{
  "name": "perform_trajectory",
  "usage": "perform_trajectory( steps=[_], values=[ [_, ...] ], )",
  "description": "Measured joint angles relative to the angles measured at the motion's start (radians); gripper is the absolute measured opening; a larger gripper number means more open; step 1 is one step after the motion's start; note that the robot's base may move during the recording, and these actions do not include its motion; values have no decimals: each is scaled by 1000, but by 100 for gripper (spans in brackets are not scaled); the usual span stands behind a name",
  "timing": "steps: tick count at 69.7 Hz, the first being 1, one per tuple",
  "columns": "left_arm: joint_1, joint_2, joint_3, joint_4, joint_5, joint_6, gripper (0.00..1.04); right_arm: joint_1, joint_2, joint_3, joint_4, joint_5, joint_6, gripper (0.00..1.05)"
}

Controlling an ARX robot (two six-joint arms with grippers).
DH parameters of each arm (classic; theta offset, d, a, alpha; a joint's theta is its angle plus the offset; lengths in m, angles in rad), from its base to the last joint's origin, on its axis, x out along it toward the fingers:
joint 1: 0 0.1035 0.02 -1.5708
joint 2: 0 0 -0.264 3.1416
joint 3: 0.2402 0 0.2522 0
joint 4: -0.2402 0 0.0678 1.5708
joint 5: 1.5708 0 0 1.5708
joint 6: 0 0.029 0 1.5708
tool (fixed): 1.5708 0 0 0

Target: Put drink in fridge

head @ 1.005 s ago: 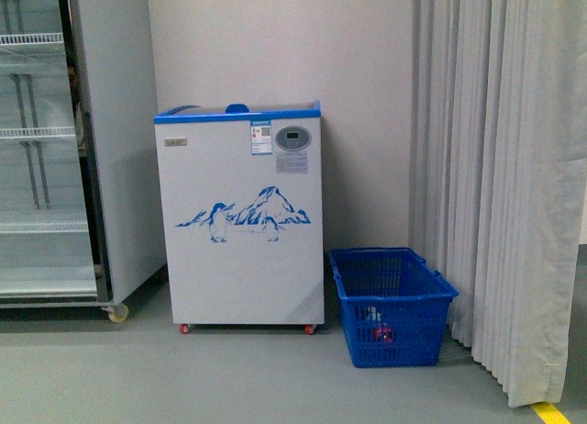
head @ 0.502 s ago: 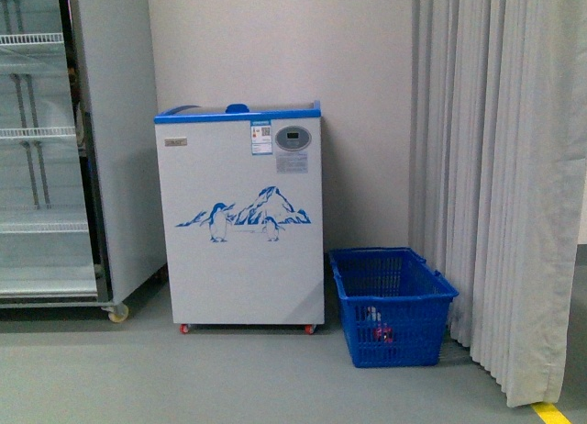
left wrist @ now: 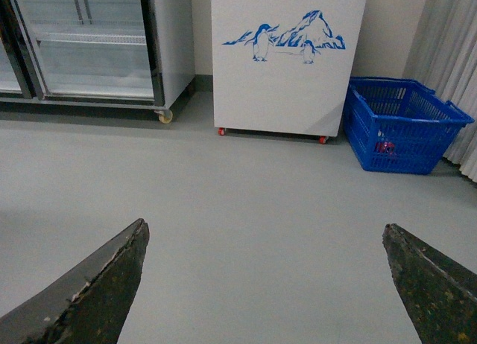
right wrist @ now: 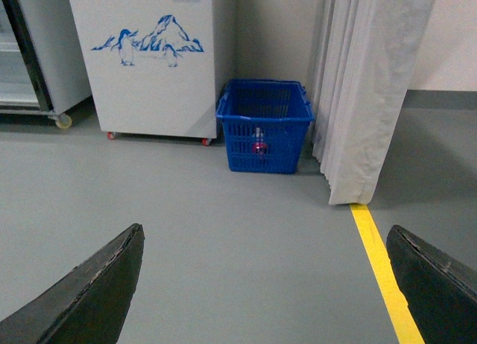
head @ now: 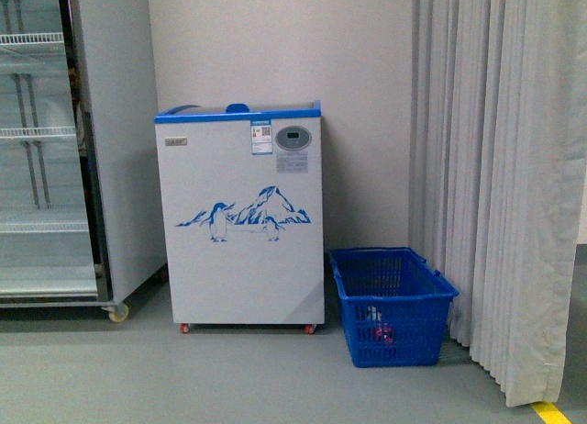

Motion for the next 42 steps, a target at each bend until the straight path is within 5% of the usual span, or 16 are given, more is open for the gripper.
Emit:
perform_trajectory(
  steps=[42],
  values=[
    [0, 0, 0, 0, 0, 0, 97, 0, 0, 0, 0, 0, 0, 97]
  ],
)
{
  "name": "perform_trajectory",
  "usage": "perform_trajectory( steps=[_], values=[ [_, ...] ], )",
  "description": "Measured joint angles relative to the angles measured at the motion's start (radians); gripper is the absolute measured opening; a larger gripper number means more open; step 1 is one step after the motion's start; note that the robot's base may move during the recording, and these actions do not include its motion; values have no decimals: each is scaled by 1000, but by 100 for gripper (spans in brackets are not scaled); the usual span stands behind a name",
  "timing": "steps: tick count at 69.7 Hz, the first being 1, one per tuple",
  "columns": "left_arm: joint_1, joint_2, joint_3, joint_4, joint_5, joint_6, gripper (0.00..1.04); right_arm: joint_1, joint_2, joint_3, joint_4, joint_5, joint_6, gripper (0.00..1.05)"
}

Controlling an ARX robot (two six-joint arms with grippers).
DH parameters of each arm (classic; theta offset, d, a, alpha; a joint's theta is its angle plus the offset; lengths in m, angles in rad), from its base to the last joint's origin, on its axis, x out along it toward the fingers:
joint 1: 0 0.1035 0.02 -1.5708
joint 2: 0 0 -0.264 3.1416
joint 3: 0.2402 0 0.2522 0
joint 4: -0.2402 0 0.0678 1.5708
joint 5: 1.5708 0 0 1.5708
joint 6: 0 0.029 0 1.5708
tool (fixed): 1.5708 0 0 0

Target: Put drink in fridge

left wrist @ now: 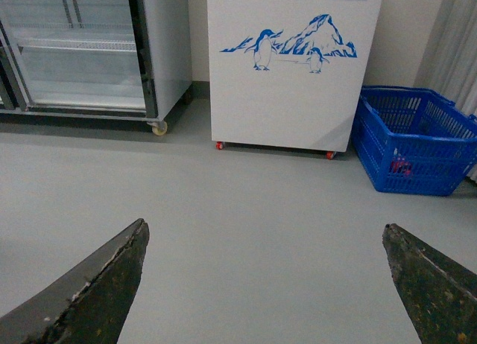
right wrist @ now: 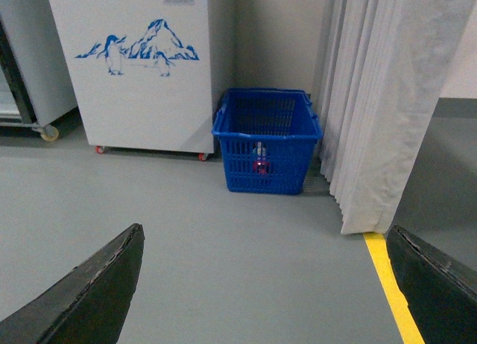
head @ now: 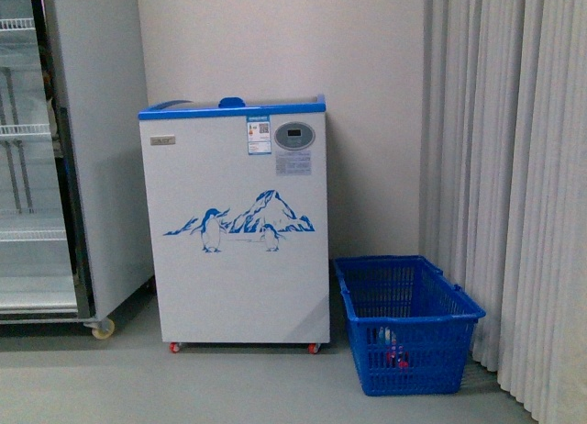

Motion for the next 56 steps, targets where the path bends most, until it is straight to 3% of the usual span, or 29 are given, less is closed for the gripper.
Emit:
perform_trajectory(
  steps=[56],
  values=[
    [0, 0, 0, 0, 0, 0, 97, 0, 0, 0, 0, 0, 0, 97]
  ],
)
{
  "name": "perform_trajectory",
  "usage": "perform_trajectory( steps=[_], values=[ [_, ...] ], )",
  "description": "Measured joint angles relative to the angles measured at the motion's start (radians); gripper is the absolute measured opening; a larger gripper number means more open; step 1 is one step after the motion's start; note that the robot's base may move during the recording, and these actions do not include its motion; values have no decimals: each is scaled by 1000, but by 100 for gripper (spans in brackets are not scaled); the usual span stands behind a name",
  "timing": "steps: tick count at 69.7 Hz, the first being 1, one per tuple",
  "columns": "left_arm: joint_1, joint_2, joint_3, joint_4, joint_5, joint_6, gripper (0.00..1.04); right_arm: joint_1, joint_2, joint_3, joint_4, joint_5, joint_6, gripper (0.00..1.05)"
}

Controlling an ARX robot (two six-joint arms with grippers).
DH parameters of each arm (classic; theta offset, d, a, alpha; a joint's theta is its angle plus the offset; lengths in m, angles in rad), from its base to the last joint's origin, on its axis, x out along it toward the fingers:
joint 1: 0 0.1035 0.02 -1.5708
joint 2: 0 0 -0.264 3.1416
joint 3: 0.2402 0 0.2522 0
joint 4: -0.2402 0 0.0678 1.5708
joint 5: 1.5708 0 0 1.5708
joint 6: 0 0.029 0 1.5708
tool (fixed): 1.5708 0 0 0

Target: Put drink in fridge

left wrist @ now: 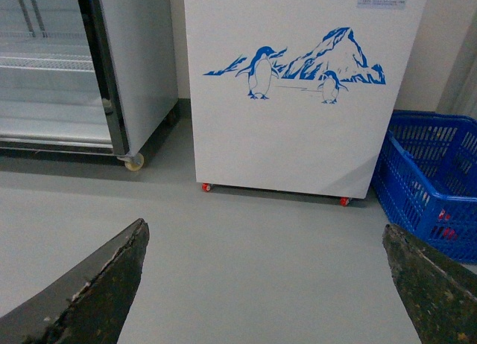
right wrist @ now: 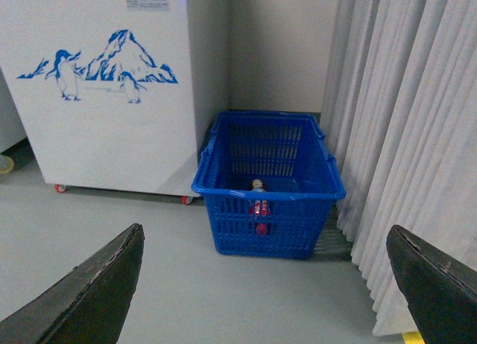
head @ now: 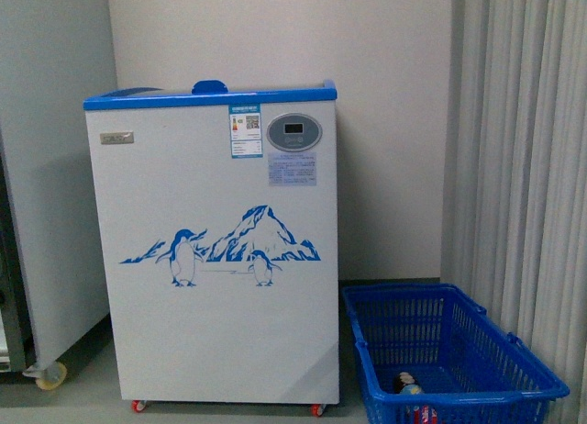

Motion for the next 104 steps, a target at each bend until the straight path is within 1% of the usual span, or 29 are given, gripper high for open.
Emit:
perform_trajectory(
  steps=[104],
  values=[
    [0, 0, 0, 0, 0, 0, 97, 0, 1, 0, 0, 0, 0, 97]
  ],
)
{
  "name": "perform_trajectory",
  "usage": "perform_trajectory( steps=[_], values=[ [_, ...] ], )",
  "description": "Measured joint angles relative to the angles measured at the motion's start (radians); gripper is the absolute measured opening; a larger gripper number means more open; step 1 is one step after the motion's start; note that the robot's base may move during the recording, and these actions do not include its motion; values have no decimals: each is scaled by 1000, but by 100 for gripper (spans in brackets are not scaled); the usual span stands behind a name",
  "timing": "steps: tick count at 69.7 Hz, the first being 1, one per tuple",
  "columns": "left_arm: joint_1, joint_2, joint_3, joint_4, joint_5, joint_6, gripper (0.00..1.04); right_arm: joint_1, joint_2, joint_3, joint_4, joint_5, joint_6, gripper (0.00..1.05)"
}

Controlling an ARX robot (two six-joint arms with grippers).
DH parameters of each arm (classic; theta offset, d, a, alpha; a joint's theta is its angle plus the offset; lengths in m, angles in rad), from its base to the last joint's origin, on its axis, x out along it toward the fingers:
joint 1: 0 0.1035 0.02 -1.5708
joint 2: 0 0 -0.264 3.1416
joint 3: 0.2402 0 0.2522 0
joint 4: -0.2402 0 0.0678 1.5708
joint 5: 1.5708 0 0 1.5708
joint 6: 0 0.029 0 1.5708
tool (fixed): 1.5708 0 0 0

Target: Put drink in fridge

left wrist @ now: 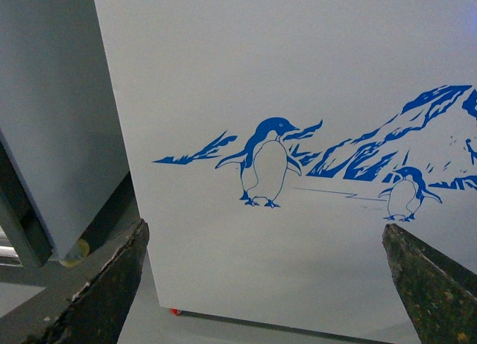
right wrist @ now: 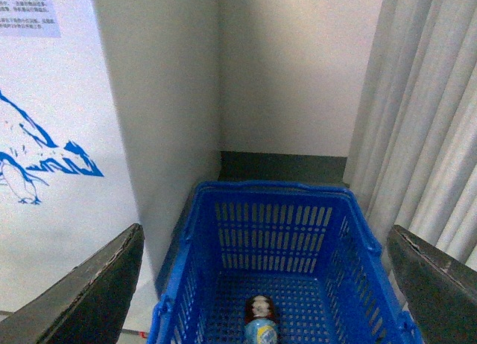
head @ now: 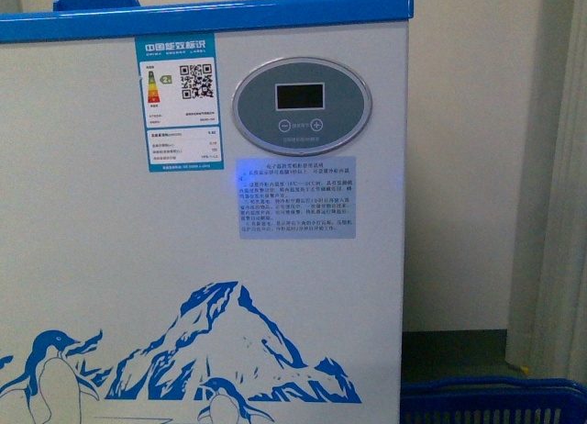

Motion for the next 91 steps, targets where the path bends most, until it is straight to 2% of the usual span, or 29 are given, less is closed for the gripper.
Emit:
perform_trajectory(
  steps=[21, 29, 46, 57, 63, 80, 91],
  values=[
    [0, 0, 0, 0, -1, 0, 97, 0, 0, 0, 0, 0, 0, 97],
    [0, 0, 0, 0, 0, 0, 97, -41, 52, 27, -118, -135, 42, 97],
    [0, 0, 0, 0, 0, 0, 97, -113, 325, 143, -85, -179, 28, 97],
    [0, 0, 0, 0, 0, 0, 97, -64, 672, 281, -58, -78, -26, 97],
    [0, 0, 0, 0, 0, 0, 97, -42, 807, 343, -50, -61, -36, 97],
    [0, 0, 0, 0, 0, 0, 97, 40, 1183, 506, 89, 46, -45, 97],
    [0, 0, 0, 0, 0, 0, 97, 62, 1408, 613, 147, 132, -82, 97]
  ],
)
